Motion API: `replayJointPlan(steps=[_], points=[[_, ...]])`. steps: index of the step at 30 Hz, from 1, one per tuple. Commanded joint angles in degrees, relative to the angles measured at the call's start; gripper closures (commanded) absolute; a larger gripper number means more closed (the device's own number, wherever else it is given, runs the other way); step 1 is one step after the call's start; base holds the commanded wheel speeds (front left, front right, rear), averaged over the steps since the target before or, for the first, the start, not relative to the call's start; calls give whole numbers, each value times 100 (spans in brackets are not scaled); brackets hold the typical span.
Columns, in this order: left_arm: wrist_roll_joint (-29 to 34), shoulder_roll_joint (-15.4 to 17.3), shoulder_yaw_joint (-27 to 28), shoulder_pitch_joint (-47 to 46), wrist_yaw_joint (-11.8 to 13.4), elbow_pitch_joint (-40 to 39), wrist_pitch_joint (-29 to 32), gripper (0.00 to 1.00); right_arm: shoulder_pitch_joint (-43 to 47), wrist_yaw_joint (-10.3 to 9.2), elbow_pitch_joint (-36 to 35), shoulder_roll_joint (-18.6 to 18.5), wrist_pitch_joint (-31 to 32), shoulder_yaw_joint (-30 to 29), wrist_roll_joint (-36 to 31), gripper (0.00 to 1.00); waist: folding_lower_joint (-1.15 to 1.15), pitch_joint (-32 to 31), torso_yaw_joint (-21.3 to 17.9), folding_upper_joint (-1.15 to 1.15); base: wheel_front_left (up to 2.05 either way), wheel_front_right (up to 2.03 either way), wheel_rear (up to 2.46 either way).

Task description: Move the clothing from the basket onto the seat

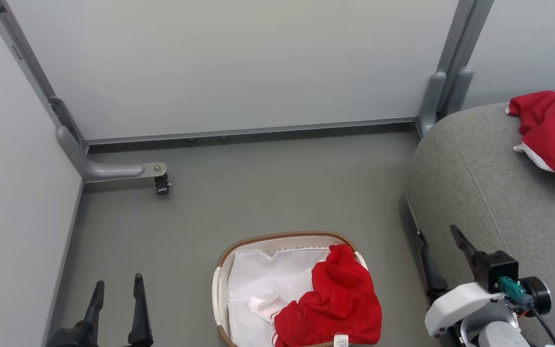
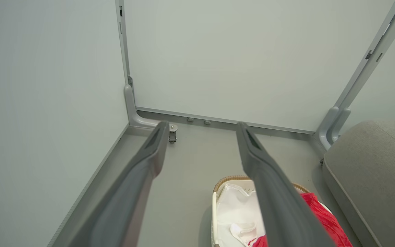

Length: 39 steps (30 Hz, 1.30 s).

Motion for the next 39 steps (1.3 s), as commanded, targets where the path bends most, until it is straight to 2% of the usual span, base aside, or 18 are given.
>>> replayJointPlan(steps=[1, 18, 39], points=[[73, -23, 82, 106, -11, -55, -2, 0, 66, -8, -47, -22, -27, 75, -14, 0, 0, -29, -112, 0, 0, 0, 0], [348, -240, 301, 92, -305, -19, -3, 0, 144, -8, -44, -22, -27, 252, 150, 0, 0, -14, -200, 0, 0, 0, 0], [495, -321, 376, 58, -448, 106, -3, 0, 134, -8, 1, -22, -28, 298, 198, 0, 0, 26, -212, 0, 0, 0, 0]])
